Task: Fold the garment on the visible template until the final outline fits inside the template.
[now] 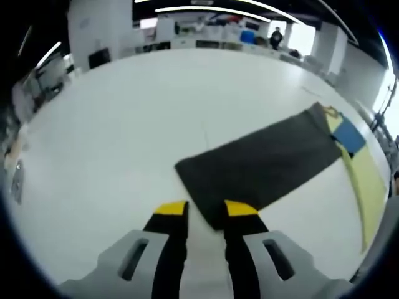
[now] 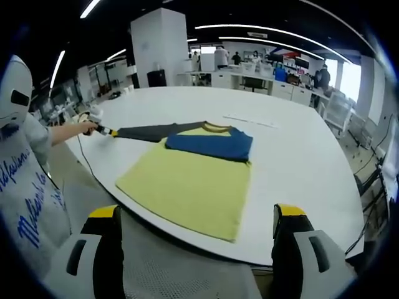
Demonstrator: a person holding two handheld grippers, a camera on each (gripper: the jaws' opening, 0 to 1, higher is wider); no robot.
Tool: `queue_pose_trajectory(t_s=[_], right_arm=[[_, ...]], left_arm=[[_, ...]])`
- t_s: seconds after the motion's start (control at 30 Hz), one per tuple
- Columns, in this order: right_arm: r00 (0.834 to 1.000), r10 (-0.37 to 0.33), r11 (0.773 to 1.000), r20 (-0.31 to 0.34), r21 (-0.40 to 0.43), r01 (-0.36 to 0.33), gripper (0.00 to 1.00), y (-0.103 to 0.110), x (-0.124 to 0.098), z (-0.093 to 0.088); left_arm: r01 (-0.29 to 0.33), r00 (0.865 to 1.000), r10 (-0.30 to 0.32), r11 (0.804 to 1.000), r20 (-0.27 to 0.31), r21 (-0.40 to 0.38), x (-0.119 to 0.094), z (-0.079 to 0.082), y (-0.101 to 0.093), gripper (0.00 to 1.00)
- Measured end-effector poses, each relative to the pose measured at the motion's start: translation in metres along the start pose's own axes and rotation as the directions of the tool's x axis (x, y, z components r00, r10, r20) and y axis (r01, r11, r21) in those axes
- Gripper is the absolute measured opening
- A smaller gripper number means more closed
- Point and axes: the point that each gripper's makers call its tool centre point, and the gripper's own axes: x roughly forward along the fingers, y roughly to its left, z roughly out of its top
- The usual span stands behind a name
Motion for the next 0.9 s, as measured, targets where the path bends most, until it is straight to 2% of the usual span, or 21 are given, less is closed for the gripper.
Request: queue_pose_trajectory(t_s=[0.1, 0.33, 0.73, 0.9], right_arm=[[1.0, 0.001, 1.0, -0.002, -0.001, -0.001, 1.0, 0.001, 0.0, -0.001], [1.0, 0.011, 1.0, 0.008, -0.003, -0.011, 1.0, 0.003, 0.0, 0.0], [1.0, 0.012, 1.0, 0.005, -0.003, -0.012, 1.0, 0.002, 0.0, -0.003], [1.0, 0.016, 1.0, 0.005, 0.0, -0.016, 1.0, 0.003, 0.0, -0.005]], left_arm=[[-0.001, 1.0, 0.001, 1.0, 0.001, 0.023, 0.0, -0.001, -0.001, 0.18], [-0.005, 1.0, 0.005, 1.0, 0.002, 0.022, -0.001, -0.001, -0.002, 0.17], [0.006, 1.0, -0.006, 1.0, 0.007, 0.009, -0.001, 0.0, -0.009, 0.08], [0.027, 0.999, -0.026, 0.999, 0.023, -0.033, -0.002, -0.001, -0.015, 0.01]])
